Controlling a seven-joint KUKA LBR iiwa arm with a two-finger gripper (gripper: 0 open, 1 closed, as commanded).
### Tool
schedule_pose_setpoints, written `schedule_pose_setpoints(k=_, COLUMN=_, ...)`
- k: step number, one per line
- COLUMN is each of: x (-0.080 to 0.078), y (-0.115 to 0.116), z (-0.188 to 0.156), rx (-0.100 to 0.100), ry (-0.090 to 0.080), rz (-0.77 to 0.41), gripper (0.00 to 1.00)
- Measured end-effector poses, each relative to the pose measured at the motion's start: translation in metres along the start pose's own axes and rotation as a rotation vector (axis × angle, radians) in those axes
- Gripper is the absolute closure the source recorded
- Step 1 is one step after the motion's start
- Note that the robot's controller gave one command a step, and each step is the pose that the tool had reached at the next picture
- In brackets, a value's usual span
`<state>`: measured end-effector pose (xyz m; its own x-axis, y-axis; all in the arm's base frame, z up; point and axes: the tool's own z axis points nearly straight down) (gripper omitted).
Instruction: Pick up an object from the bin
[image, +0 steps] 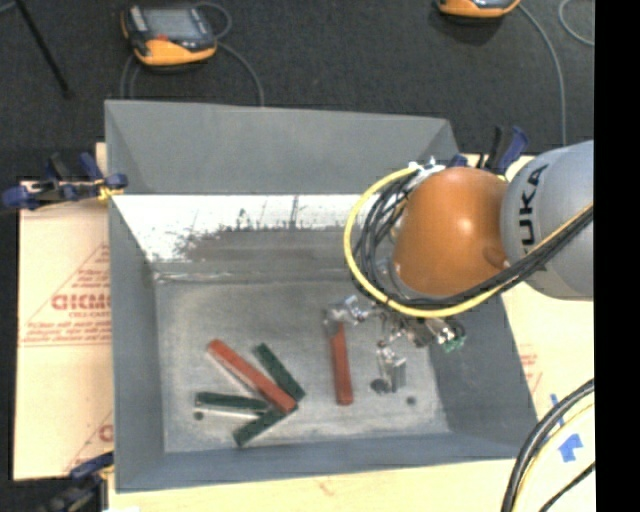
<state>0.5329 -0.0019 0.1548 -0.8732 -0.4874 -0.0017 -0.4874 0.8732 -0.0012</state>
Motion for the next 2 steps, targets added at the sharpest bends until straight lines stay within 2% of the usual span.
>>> schedule_pose_setpoints(k=1, x=-0.034, y=-0.035, z=0.034, rx=0.003, ry=-0.005, rz=-0.024, gripper=0.00)
schedule_pose_setpoints(k=2, x=-0.039, y=-0.028, z=0.066, rx=0.001, ry=-0.001, rz=-0.344, gripper=0.00)
